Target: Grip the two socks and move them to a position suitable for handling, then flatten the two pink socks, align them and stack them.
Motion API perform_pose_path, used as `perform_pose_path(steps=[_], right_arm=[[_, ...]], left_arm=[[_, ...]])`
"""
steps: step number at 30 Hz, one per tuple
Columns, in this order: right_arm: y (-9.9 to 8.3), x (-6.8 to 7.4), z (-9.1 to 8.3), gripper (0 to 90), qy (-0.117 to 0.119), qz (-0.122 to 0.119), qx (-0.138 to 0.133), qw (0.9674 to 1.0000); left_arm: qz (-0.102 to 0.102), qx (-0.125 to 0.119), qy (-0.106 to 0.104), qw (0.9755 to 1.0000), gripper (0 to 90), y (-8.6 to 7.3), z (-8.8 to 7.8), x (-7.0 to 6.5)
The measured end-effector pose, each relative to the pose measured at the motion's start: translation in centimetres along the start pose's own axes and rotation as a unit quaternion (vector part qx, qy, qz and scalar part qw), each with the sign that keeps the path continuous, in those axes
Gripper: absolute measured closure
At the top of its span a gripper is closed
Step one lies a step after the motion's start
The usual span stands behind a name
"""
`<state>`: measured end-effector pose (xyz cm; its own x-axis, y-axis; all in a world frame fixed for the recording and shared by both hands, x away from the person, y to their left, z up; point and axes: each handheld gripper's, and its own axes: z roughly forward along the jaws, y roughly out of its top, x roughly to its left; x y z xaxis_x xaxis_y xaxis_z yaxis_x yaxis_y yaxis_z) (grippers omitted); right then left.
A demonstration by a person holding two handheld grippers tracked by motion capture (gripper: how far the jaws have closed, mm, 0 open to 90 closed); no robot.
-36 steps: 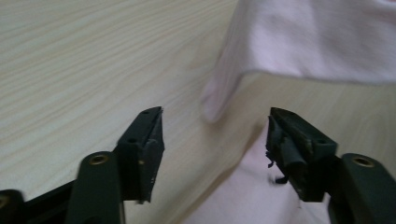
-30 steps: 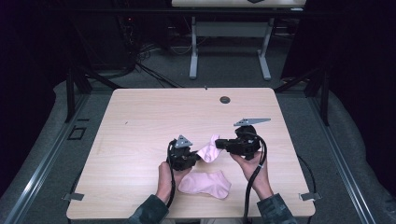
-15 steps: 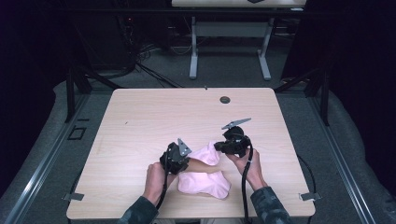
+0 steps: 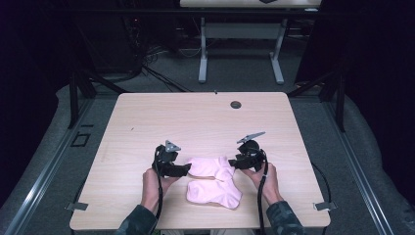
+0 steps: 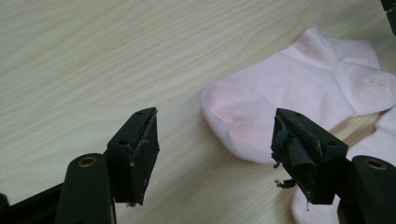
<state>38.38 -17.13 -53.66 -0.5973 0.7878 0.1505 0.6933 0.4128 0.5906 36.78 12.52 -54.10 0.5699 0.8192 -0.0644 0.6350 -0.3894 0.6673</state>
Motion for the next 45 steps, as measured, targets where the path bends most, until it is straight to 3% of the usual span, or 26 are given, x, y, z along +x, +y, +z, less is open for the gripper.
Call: perform_pose_path(steps=[4, 12, 17, 21, 22, 23, 25, 27, 28, 30, 39, 45], right_arm=[[0.3, 0.5, 1.0, 57.7, 0.008, 0.001, 0.004, 1.0], [0.4, 1.1, 2.0, 61.9, -0.009, -0.016, 0.023, 0.9996], [0.0, 1.1, 2.7, 65.1, -0.017, -0.023, 0.043, 0.9986], [-0.1, 1.1, 3.1, 68.3, -0.017, -0.019, 0.043, 0.9988], [-0.3, 1.3, 3.3, 69.0, -0.022, -0.012, 0.028, 0.9993], [-0.1, 1.1, 3.1, 69.8, -0.021, -0.023, 0.044, 0.9985], [-0.1, 1.1, 3.1, 71.0, -0.019, -0.024, 0.044, 0.9986], [-0.1, 1.1, 3.1, 71.5, -0.019, -0.026, 0.045, 0.9985], [-0.3, 1.2, 3.3, 72.2, -0.023, -0.014, 0.028, 0.9993], [-0.2, 0.9, 3.1, 72.8, -0.017, -0.02, 0.043, 0.9987], [-0.3, 0.6, 3.0, 81.6, -0.006, -0.017, 0.04, 0.999], [-0.4, 0.7, 3.0, 84.5, -0.007, -0.017, 0.038, 0.9991]], left_arm=[[-0.007, 0.02, 0.0, 0.9998, 32.2, 0.3, 1.1, 0.7], [-0.027, 0.04, -0.009, 0.9988, 40.6, 0.8, 2.2, 1.2], [-0.028, 0.052, -0.006, 0.9982, 46.0, 1.1, 2.8, 1.1], [-0.022, 0.063, -0.004, 0.9977, 51.8, 1.3, 3.1, 1.2], [-0.02, 0.067, -0.005, 0.9975, 53.4, 1.3, 3.2, 1.2], [-0.019, 0.07, -0.005, 0.9973, 54.8, 1.3, 3.2, 1.2], [-0.022, 0.074, -0.008, 0.997, 57.4, 1.3, 3.4, 1.2], [-0.021, 0.075, -0.008, 0.9969, 59.2, 1.3, 3.5, 1.2], [-0.024, 0.075, -0.012, 0.9968, 60.8, 1.3, 3.5, 1.3], [-0.026, 0.076, -0.013, 0.9967, 62.0, 1.3, 3.5, 1.3], [-0.02, 0.081, -0.014, 0.9964, 73.1, 1.3, 3.7, 1.1], [-0.019, 0.075, -0.019, 0.9968, 86.7, 1.1, 3.7, 1.0]])
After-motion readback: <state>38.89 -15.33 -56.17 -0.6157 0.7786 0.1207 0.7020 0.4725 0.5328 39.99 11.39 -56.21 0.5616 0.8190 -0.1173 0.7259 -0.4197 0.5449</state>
